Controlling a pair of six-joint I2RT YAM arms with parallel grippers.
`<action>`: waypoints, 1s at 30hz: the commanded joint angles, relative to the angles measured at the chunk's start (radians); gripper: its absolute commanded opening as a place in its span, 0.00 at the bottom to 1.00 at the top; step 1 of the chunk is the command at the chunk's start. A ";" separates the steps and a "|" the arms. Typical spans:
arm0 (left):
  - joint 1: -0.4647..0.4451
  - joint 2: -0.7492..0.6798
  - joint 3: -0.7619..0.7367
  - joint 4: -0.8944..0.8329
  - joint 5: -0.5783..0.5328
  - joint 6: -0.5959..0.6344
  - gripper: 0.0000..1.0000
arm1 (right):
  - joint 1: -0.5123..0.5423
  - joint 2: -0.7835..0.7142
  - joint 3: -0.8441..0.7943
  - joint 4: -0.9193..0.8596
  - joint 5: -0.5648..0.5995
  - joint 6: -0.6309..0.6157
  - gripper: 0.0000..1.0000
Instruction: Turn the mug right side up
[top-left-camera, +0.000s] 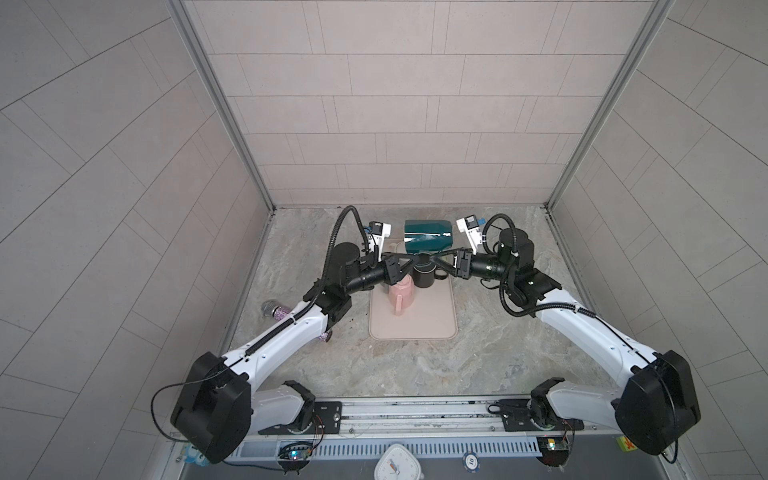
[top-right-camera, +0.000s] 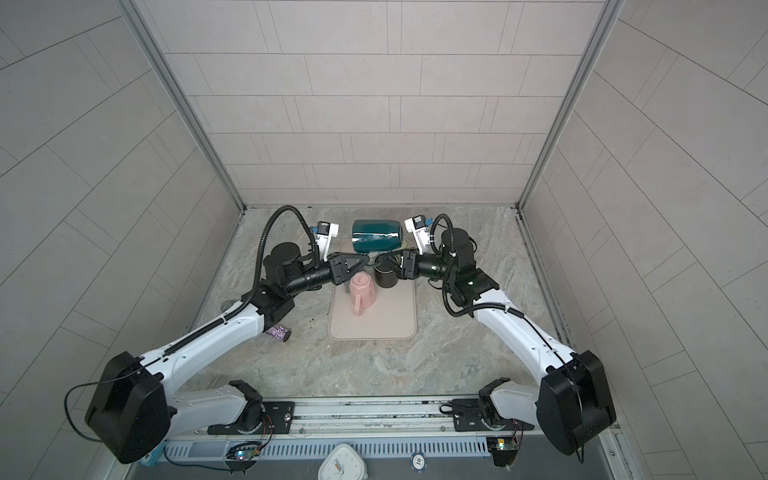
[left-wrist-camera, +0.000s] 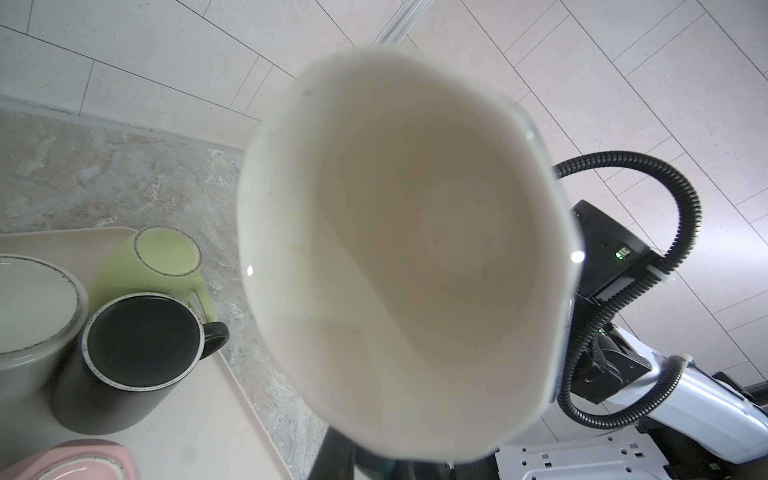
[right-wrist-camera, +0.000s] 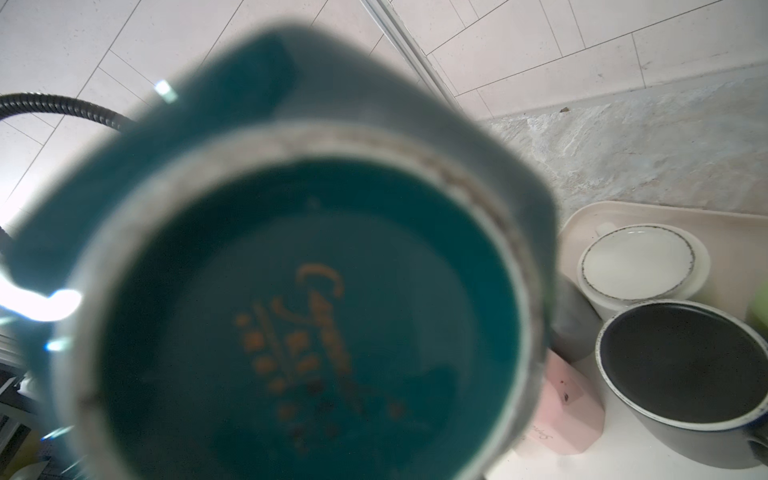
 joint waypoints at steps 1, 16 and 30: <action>0.006 -0.045 0.048 0.155 0.014 0.014 0.00 | -0.013 0.008 -0.016 -0.038 0.028 -0.008 0.44; 0.008 -0.048 0.100 -0.102 -0.094 0.127 0.00 | -0.027 -0.015 -0.004 -0.082 0.044 -0.044 0.59; 0.038 -0.052 0.133 -0.221 -0.157 0.156 0.00 | -0.028 -0.065 0.020 -0.219 0.103 -0.134 0.67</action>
